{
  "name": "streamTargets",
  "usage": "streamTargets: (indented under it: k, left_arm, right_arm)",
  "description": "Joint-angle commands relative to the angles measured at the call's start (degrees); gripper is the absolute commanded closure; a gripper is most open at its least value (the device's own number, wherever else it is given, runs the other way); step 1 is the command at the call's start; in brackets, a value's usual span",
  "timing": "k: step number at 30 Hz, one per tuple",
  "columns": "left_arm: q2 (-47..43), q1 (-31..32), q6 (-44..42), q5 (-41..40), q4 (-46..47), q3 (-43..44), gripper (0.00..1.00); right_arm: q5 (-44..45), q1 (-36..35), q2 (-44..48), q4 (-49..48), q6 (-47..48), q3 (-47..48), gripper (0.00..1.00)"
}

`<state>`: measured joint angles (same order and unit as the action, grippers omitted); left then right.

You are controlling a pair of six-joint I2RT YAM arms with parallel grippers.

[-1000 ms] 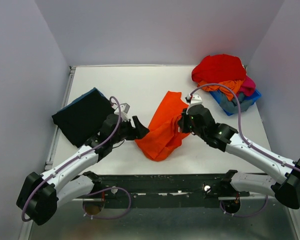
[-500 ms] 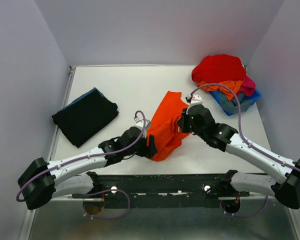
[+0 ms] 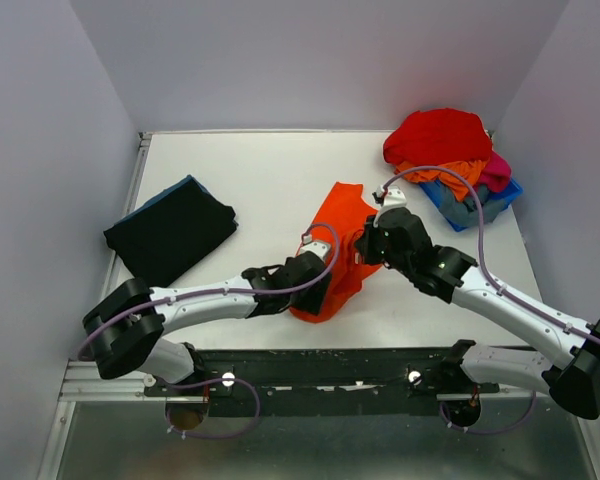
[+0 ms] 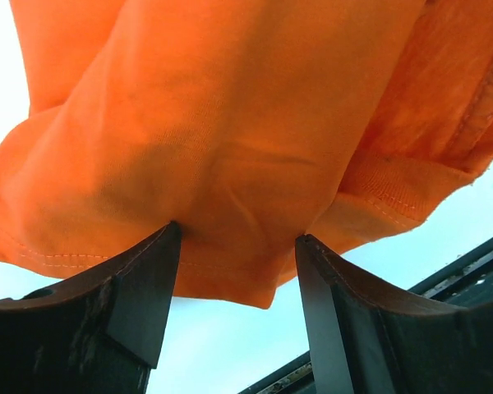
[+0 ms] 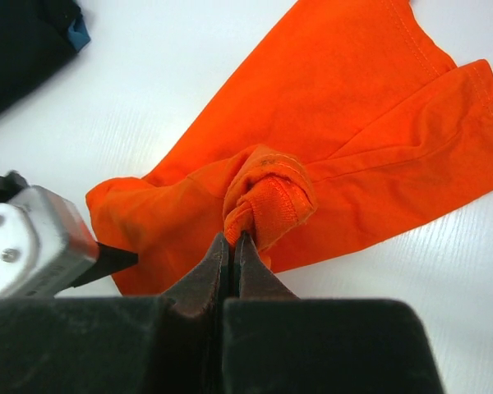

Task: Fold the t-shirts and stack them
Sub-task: Flatten out the tshirt

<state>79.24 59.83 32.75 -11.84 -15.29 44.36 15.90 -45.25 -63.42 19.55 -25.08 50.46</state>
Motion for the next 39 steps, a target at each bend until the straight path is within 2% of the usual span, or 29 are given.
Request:
streamTargets:
  k: [1, 2, 4, 5, 7, 8, 9, 13, 20, 24, 28, 31, 34, 39]
  left_arm:
    - [3.9, 1.4, -1.1, -0.7, -1.9, 1.3, 0.28]
    - [4.7, 1.5, -1.1, -0.6, -2.0, 1.5, 0.28]
    - [6.6, 1.5, -1.1, -0.6, -2.2, 2.0, 0.35]
    - [7.4, 1.5, -1.1, -0.7, -2.4, 2.3, 0.46]
    - [8.8, 1.5, -1.0, -1.1, -2.7, 3.1, 0.75]
    - [9.1, 1.5, -0.9, -1.5, -3.1, 3.8, 0.94]
    - [9.2, 1.5, -0.8, -2.7, -4.0, 5.0, 1.00]
    - [7.3, 0.5, -1.7, -11.7, -9.0, 10.5, 1.00]
    - [3.3, -10.9, -4.4, -9.0, -14.7, 25.5, 1.00]
    - [6.6, -15.5, -7.4, -12.8, -21.2, 42.9, 1.00]
    - [12.2, -19.3, -10.2, -15.5, -31.3, 62.8, 1.00]
    - [11.7, -21.1, -11.8, -16.5, -34.0, 72.0, 1.00]
    - [7.3, -21.3, -13.7, -15.7, -31.9, 74.0, 1.00]
    - [-2.6, -21.3, -14.2, -16.6, -30.9, 70.7, 1.00]
  right_arm:
    - [-0.7, 0.5, 0.7, -1.1, -0.9, -0.6, 0.99]
    - [-0.7, 0.6, 0.6, -1.1, -0.9, -0.6, 0.99]
    - [-0.5, 1.0, 0.5, -1.1, -1.2, -0.9, 0.99]
    - [-0.3, 1.1, 0.4, -1.1, -1.5, -1.1, 0.99]
    - [0.2, 2.1, 0.1, -1.1, -2.1, -1.3, 0.99]
    - [0.2, 2.9, -0.5, -1.1, -2.5, -1.4, 0.99]
    - [-0.3, 4.1, -1.0, -0.9, -2.9, -1.3, 0.99]
    - [-2.7, 9.4, -4.2, -0.7, -1.4, 2.0, 0.99]
    - [-4.8, 15.5, -11.7, 4.2, 4.7, 20.3, 0.99]
    - [-6.1, 17.6, -16.7, 7.9, 8.3, 35.0, 0.99]
    - [-9.0, 18.0, -20.8, 14.4, 11.8, 55.3, 0.99]
    - [-12.9, 18.0, -22.5, 18.2, 13.5, 67.7, 0.99]
    - [-19.6, 18.0, -21.6, 19.7, 14.1, 73.3, 0.99]
    - [-38.9, 18.0, -16.1, 16.9, 10.1, 67.2, 0.99]
